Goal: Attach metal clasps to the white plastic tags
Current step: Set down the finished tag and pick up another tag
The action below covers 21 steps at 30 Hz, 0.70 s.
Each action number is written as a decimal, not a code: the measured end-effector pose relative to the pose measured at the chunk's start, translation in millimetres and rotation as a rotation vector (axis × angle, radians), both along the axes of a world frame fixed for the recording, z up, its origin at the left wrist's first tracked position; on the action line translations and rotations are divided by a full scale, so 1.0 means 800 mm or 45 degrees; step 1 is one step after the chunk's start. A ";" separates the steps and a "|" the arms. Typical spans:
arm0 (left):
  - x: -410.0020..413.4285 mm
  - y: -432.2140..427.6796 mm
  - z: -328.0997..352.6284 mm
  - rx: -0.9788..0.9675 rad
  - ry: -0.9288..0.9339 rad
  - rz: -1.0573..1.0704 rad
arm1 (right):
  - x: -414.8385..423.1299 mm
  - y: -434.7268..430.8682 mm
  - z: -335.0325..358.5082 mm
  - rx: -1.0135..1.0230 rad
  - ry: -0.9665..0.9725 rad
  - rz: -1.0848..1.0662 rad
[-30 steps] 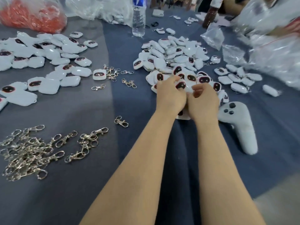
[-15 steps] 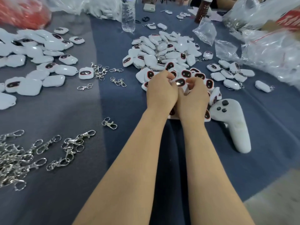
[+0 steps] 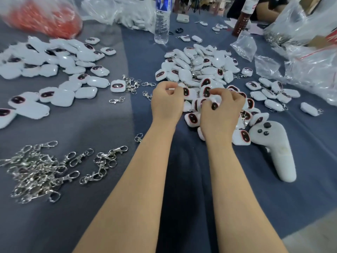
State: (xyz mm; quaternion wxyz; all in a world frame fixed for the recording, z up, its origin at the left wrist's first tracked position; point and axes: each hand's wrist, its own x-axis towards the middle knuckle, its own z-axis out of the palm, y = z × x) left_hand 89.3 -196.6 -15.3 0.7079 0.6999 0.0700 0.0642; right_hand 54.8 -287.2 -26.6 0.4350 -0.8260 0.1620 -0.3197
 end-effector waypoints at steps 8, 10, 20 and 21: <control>-0.016 0.156 0.025 -0.463 0.043 0.589 | 0.016 0.161 0.017 0.058 0.116 0.621; -0.025 0.197 0.023 -0.500 0.010 0.744 | 0.018 0.208 0.008 -0.012 0.253 0.773; -0.052 0.312 0.005 -0.617 0.014 1.094 | 0.022 0.362 -0.024 -0.657 0.441 1.034; -0.053 0.314 0.005 -0.649 0.023 1.087 | 0.023 0.368 -0.026 -0.689 0.439 0.985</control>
